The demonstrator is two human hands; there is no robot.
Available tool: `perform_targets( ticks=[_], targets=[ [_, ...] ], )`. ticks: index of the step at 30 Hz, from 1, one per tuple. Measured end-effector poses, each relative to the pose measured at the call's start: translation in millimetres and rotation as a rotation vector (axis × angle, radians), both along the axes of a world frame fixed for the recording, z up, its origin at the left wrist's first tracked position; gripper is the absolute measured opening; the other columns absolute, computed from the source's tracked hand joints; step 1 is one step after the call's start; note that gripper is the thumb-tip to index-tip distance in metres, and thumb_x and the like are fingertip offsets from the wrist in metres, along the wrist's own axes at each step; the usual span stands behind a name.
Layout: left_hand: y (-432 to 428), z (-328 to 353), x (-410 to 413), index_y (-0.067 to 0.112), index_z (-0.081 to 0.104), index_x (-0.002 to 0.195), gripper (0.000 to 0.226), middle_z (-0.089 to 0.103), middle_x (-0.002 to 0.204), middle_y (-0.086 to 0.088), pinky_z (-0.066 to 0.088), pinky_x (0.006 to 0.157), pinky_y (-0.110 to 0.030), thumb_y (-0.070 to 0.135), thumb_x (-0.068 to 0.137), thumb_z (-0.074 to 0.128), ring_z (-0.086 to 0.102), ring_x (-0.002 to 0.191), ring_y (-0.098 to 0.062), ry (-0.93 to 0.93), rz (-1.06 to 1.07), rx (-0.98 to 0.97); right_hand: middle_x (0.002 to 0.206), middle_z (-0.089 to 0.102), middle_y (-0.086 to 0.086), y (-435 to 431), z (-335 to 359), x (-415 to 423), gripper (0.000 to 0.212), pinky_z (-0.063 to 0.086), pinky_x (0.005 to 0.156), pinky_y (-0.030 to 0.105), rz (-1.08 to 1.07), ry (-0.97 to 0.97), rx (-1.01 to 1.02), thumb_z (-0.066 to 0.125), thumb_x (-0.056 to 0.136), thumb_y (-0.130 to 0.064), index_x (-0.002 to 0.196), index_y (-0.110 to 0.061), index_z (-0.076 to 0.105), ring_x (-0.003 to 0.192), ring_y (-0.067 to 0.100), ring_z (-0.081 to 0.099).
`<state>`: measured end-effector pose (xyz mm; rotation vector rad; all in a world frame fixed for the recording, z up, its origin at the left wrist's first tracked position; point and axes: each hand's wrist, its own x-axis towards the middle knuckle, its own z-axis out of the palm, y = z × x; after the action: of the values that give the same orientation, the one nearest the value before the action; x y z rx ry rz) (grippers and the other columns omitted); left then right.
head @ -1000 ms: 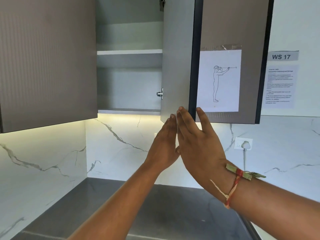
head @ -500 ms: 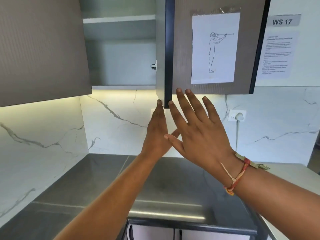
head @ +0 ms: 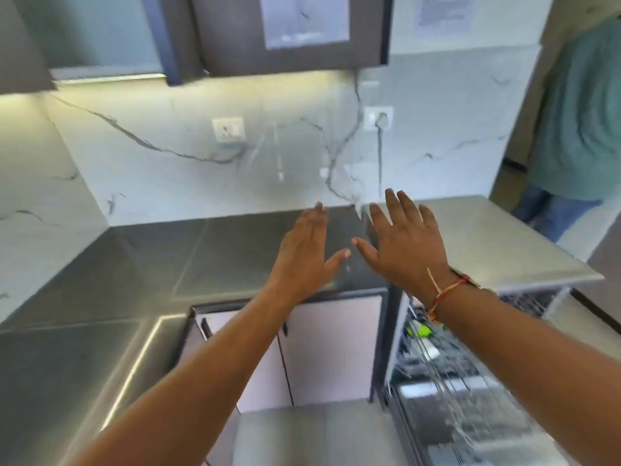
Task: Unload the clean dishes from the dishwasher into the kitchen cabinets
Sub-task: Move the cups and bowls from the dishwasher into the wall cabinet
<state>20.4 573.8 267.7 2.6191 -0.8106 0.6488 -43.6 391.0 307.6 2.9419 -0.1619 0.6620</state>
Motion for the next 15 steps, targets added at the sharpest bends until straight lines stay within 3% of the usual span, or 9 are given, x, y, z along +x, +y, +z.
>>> perform_targets(
  ticks=[6,10,15],
  targets=[
    [-95.8,-103.8,-89.9,0.012,0.011,0.157,0.082,0.008,0.164,-0.007,0.010,0.122,-0.040,0.058,0.096,0.043,0.006,0.152,-0.025,0.317,-0.250,0.167,0.160,0.028,0.016,-92.6,-106.7,-96.4,0.084,0.027,0.116,0.053,-0.207,0.237,0.172,0.017,0.089,-0.073,0.149,-0.019,0.036,0.148,0.033,0.025],
    [-148.0,-155.9,-123.9,0.012,0.026,0.153,0.078,0.026,0.159,-0.009,0.023,0.119,-0.039,0.052,0.093,0.055,0.024,0.146,-0.027,0.517,-0.304,0.152,0.156,0.033,0.016,-132.6,-166.0,-142.6,0.077,0.032,0.113,0.051,-0.339,0.353,0.336,0.031,0.090,-0.071,0.148,-0.021,0.037,0.145,0.033,0.030],
    [-196.7,-197.9,-137.0,0.013,0.033,0.148,0.071,0.036,0.152,-0.009,0.030,0.115,-0.043,0.050,0.092,0.058,0.031,0.142,-0.029,0.718,-0.351,0.172,0.145,0.046,0.016,-167.3,-217.1,-172.3,0.065,0.043,0.104,0.050,-0.416,0.461,0.509,0.039,0.094,-0.063,0.140,-0.018,0.044,0.134,0.036,0.043]
  ],
)
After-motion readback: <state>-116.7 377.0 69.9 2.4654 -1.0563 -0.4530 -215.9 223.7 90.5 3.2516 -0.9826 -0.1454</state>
